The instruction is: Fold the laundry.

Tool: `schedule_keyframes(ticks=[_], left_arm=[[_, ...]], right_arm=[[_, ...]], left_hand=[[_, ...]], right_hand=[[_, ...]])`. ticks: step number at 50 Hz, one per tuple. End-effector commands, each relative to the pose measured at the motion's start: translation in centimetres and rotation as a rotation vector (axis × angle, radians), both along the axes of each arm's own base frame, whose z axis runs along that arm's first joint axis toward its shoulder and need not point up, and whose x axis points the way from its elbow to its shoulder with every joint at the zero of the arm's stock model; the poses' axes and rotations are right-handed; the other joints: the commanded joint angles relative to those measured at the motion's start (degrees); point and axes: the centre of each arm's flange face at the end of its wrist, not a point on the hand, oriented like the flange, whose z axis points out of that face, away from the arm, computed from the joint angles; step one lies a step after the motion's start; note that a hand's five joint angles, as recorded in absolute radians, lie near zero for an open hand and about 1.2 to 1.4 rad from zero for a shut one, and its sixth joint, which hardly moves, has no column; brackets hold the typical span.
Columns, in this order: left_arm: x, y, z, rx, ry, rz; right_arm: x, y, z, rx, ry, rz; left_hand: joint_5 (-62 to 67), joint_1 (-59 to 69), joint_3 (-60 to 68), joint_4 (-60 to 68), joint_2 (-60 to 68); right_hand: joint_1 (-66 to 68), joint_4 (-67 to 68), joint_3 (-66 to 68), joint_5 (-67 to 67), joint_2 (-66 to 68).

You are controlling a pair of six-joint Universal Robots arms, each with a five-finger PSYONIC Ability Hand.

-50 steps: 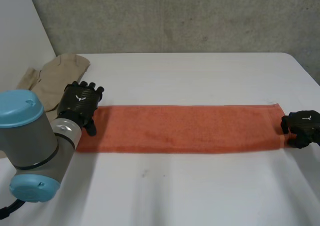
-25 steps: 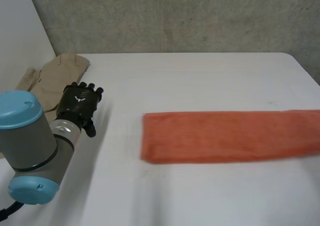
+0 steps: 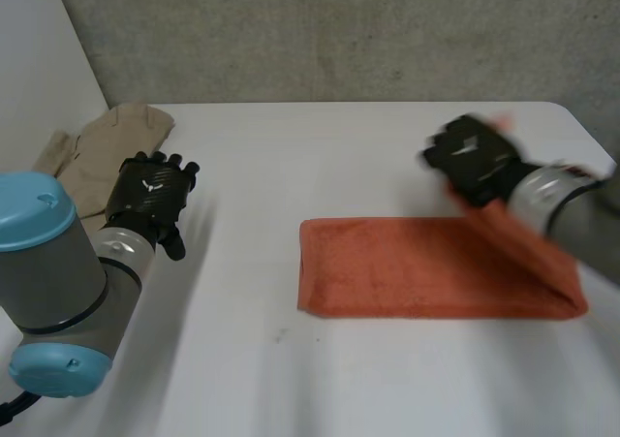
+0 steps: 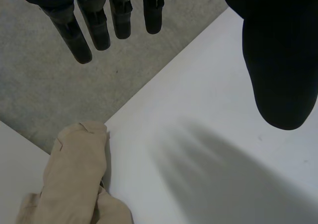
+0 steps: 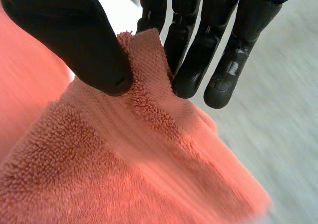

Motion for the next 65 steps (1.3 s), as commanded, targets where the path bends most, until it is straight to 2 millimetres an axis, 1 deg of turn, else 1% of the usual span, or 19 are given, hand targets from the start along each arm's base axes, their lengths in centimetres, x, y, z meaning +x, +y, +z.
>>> schedule_keyframes(ticks=[1,5,9,10,12,14,16,17,19,21,24,28,29,33,36,41,48,54,65], left_arm=[[-0.4,0.4,0.1,-0.003,0.003,-0.017],[-1.1,0.8,0.4,-0.015,0.008,-0.04],[-1.8,1.2,0.7,-0.024,0.013,-0.064],[-2.0,1.3,0.8,-0.028,0.014,-0.071],[-2.6,1.3,1.2,-0.043,0.02,-0.088],[-3.2,1.2,1.7,-0.059,0.028,-0.1],[-3.6,1.2,2.1,-0.073,0.034,-0.109],[-3.8,1.2,2.4,-0.081,0.039,-0.114],[-4.7,1.4,3.0,-0.101,0.05,-0.141],[-5.5,1.8,2.9,-0.103,0.051,-0.167],[-7.4,2.6,2.6,-0.103,0.053,-0.218],[-9.0,3.3,1.7,-0.09,0.046,-0.261],[-9.2,3.4,1.6,-0.089,0.044,-0.268],[-9.9,4.0,1.2,-0.083,0.042,-0.291],[-10.0,4.1,0.7,-0.073,0.036,-0.295],[-10.1,4.2,0.3,-0.063,0.034,-0.297],[-10.0,4.3,0.1,-0.054,0.031,-0.295],[-9.9,4.4,0.0,-0.049,0.028,-0.296],[-9.3,4.8,0.1,-0.041,0.024,-0.285]], right_arm=[[7.1,8.3,-4.1,0.102,0.042,0.293],[8.4,9.8,-6.3,0.15,0.069,0.334],[8.3,10.0,-6.7,0.17,0.064,0.331],[8.3,10.0,-6.6,0.177,0.057,0.325],[8.3,10.1,-6.5,0.191,0.042,0.314],[7.3,8.6,-5.0,0.213,-0.018,0.232],[5.6,6.6,-3.4,0.228,-0.085,0.124],[3.6,4.7,-2.1,0.254,-0.157,0.007],[1.8,3.3,-1.2,0.286,-0.23,-0.09],[-0.3,2.6,-0.7,0.34,-0.306,-0.183],[-1.9,2.6,-0.6,0.377,-0.338,-0.239],[-5.4,2.4,-2.2,0.391,-0.291,-0.344],[-7.1,2.1,-3.2,0.395,-0.255,-0.393],[-9.8,2.3,-5.0,0.402,-0.169,-0.452],[-10.4,2.7,-5.9,0.422,-0.145,-0.443],[-11.3,3.2,-8.1,0.502,-0.144,-0.434],[-11.9,2.7,-8.8,0.488,-0.157,-0.438],[-12.4,1.8,-8.9,0.44,-0.157,-0.458],[-12.9,0.8,-8.1,0.334,-0.036,-0.47]], left_hand=[[-2.62,-0.92,-1.88,-1.54,-1.58],[-2.62,-0.92,-1.88,-1.54,-1.58],[-2.62,-0.92,-1.88,-1.54,-1.58],[-2.62,-0.92,-1.88,-1.54,-1.58],[-2.62,-0.92,-1.88,-1.54,-1.58],[-2.62,-0.92,-1.88,-1.54,-1.58],[-2.62,-0.92,-1.88,-1.54,-1.58],[-2.57,-0.87,-1.84,-1.5,-1.54],[-2.57,-0.87,-1.84,-1.49,-1.54],[-2.57,-0.87,-1.84,-1.49,-1.54],[-2.57,-0.87,-1.84,-1.49,-1.54],[-2.57,-0.87,-1.84,-1.49,-1.54],[-2.57,-0.87,-1.84,-1.49,-1.54],[-2.57,-0.87,-1.84,-1.49,-1.54],[-2.57,-0.87,-1.84,-1.49,-1.54],[-2.57,-0.87,-1.84,-1.49,-1.54],[-2.57,-0.87,-1.84,-1.49,-1.54],[-2.57,-0.87,-1.84,-1.49,-1.54],[-2.57,-0.87,-1.84,-1.49,-1.54]], right_hand=[[24.67,11.91,12.42,13.64,12.73],[24.67,11.91,12.42,13.64,12.73],[-4.29,-17.05,-16.54,-15.32,-16.23],[-21.86,-34.62,-34.11,-32.89,-33.79],[-35.43,-48.19,-47.68,-46.46,-47.36],[-45.33,-58.09,-57.58,-56.36,-57.27],[-45.33,-58.09,-57.58,-56.36,-57.27],[-45.33,-58.09,-57.58,-56.36,-57.27],[-45.33,-58.09,-57.58,-56.36,-57.27],[-45.33,-58.09,-57.58,-56.36,-57.27],[-45.33,-58.09,-57.58,-56.36,-57.27],[-45.33,-58.09,-57.58,-56.36,-57.27],[-45.33,-58.09,-57.58,-56.36,-57.27],[-45.33,-58.09,-57.58,-56.36,-57.27],[-44.27,-57.03,-56.52,-55.3,-56.2],[-26.62,-39.38,-38.87,-37.65,-38.55],[-15.82,-28.58,-28.07,-26.85,-27.75],[24.63,11.87,12.38,13.6,12.7],[24.67,11.91,12.42,13.64,12.73]])
